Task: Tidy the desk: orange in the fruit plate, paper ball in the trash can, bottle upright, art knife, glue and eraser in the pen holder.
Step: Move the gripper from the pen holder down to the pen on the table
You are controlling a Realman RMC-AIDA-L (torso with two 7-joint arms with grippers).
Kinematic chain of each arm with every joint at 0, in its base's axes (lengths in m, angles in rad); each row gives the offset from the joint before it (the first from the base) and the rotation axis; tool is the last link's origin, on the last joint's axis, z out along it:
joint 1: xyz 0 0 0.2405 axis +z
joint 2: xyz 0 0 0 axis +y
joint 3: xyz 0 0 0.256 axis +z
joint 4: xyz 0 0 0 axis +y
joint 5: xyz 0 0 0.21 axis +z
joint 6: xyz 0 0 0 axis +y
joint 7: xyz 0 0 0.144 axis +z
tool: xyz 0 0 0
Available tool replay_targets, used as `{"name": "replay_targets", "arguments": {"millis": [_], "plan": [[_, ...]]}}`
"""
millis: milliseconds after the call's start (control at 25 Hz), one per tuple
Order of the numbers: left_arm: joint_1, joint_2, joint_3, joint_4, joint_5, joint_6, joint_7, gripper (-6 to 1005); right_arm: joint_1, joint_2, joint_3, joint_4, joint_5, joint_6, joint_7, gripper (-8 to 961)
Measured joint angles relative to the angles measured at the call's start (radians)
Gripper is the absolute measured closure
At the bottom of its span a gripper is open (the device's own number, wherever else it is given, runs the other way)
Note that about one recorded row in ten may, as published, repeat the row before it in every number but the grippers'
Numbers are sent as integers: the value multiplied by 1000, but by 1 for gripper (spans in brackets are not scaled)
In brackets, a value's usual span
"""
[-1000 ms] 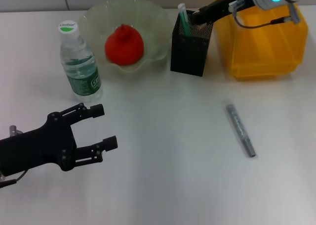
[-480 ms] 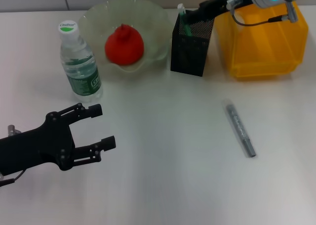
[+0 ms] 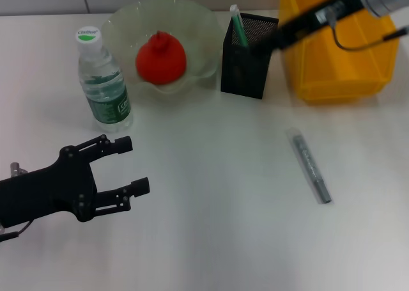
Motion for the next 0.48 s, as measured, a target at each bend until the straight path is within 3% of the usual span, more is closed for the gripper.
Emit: {"name": "replay_targets", "arguments": {"millis": [200,480], "plan": [[0,-2,1,6,0,0,-3,155,10,10,-6,-25,-172,-113,91,324],[0,-7,2,10,1,-1,-4,155,22,49,-88,40,-362,-145,127,324]]}}
